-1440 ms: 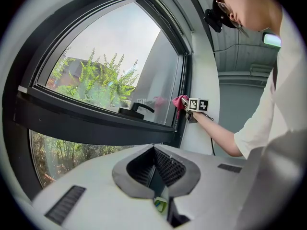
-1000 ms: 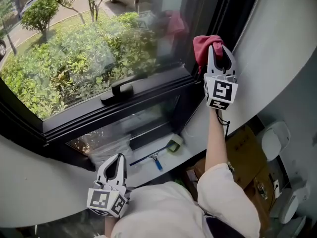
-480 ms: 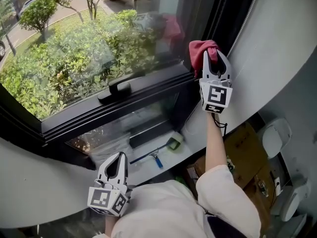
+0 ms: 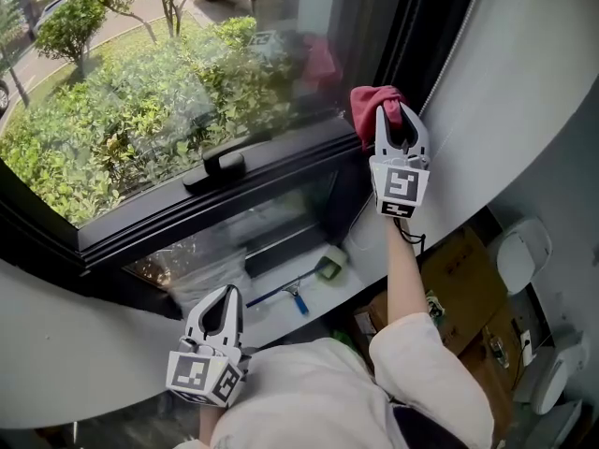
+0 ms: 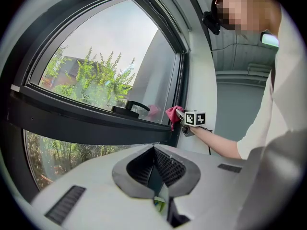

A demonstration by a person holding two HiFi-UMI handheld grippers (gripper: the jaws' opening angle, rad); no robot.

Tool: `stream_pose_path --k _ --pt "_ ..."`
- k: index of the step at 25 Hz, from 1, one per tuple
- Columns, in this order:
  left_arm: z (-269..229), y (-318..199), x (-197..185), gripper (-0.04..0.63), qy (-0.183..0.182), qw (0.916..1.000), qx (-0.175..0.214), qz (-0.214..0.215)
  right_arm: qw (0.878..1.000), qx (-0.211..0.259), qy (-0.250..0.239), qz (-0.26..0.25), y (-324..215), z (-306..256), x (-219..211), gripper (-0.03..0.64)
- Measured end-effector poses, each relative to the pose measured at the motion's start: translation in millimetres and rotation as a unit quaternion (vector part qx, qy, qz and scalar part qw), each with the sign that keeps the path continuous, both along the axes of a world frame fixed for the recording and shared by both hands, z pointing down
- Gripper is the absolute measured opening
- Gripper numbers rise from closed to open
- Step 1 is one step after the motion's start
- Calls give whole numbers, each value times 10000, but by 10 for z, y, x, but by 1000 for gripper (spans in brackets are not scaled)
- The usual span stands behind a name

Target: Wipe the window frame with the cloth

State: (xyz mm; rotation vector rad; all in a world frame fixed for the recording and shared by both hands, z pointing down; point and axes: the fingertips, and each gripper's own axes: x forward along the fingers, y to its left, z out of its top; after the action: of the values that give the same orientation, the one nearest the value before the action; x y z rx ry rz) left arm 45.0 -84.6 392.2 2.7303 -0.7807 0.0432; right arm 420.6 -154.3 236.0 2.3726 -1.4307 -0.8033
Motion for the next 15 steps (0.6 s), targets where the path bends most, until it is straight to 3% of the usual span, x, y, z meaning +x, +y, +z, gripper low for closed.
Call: stream_pose_path --k 15 --pt "-20 2 -9 9 5 10000 2 43 9993 -262 -256 39 1 428 10 101"
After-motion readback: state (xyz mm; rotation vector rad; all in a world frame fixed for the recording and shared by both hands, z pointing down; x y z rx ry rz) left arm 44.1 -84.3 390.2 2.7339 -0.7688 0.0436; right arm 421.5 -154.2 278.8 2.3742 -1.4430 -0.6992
